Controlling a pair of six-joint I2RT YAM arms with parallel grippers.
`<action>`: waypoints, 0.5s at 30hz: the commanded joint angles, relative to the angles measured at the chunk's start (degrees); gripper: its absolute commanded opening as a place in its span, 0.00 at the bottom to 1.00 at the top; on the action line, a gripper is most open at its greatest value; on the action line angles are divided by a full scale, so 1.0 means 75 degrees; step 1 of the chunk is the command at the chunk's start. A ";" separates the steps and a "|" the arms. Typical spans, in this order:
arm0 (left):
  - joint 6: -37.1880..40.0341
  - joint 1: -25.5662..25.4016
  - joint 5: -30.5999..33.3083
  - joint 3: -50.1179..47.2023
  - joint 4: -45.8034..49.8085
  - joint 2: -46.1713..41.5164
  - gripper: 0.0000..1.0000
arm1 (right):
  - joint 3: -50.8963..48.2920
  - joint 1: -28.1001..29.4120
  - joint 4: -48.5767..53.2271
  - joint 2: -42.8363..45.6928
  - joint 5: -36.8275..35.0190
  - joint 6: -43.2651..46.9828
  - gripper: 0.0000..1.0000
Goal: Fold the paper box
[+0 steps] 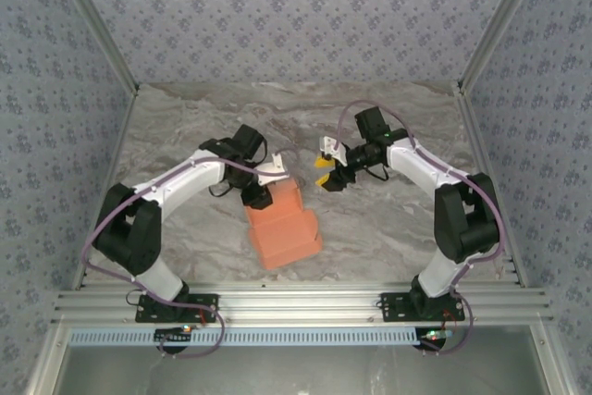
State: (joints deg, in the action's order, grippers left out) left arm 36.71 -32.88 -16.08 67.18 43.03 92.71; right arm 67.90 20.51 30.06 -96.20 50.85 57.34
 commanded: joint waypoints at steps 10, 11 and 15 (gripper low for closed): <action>0.1739 -0.0274 -0.0507 0.0353 -0.0388 0.0000 0.43 | -0.1081 0.0670 -0.0958 0.0252 -0.0974 -0.1704 0.61; 0.1879 -0.0308 -0.0568 0.0239 -0.0460 -0.0081 0.43 | -0.1203 0.0759 -0.1090 0.0312 -0.1083 -0.1704 0.61; 0.2028 -0.0351 -0.0617 -0.0038 -0.0779 -0.0277 0.43 | -0.1410 0.0935 -0.1768 0.0304 -0.1161 -0.2130 0.62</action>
State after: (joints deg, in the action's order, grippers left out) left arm 48.88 -35.07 -18.04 68.03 38.85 92.95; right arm 58.35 26.57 20.49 -94.35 43.79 45.54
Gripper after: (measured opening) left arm 0.426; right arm 0.621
